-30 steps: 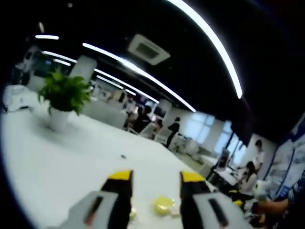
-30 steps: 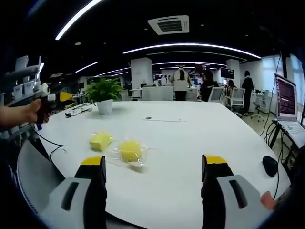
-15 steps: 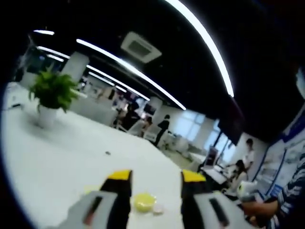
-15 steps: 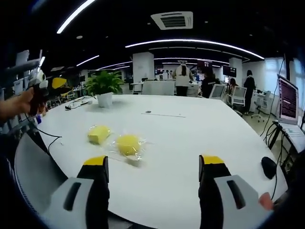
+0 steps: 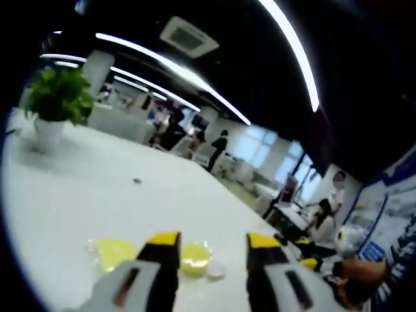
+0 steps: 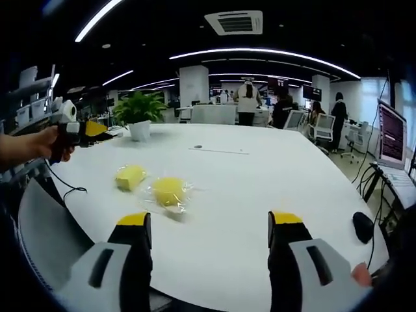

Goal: Compare the silicone blocks by pressing each to a similar depth, holding the contact briefly, and releasing to observe deformation and rebound differences across the visible hardness samples.

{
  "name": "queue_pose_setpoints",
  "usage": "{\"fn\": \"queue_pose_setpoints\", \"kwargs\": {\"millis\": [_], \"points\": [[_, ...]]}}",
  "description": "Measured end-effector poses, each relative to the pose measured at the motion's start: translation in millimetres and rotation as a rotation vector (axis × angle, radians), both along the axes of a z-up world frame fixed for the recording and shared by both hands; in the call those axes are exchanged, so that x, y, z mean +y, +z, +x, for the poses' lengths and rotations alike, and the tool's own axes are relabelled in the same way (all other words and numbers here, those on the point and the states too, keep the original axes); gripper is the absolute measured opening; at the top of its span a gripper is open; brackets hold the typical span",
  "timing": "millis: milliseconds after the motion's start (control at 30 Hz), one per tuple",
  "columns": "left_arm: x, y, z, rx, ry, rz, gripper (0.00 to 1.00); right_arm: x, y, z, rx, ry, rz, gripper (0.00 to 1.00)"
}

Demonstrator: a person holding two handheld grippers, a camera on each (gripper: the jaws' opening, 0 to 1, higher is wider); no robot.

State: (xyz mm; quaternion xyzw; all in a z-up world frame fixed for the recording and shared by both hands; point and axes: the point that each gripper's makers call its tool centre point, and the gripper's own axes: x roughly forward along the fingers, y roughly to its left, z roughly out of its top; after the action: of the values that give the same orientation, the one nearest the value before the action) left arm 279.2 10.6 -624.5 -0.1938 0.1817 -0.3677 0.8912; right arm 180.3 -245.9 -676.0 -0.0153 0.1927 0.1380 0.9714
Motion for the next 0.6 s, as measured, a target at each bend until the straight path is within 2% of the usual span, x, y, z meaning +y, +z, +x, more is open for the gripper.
{"fn": "queue_pose_setpoints", "kwargs": {"millis": [367,600], "points": [[-13,-34.1,29.4,0.08,-0.026,0.044,0.4,-6,-6.8,1,0.034,-0.005,-0.006,0.62],[-22,-65.7,48.8,0.164,-0.04,0.078,0.4,-4,-8.9,0,0.045,-0.012,0.017,0.6]]}}
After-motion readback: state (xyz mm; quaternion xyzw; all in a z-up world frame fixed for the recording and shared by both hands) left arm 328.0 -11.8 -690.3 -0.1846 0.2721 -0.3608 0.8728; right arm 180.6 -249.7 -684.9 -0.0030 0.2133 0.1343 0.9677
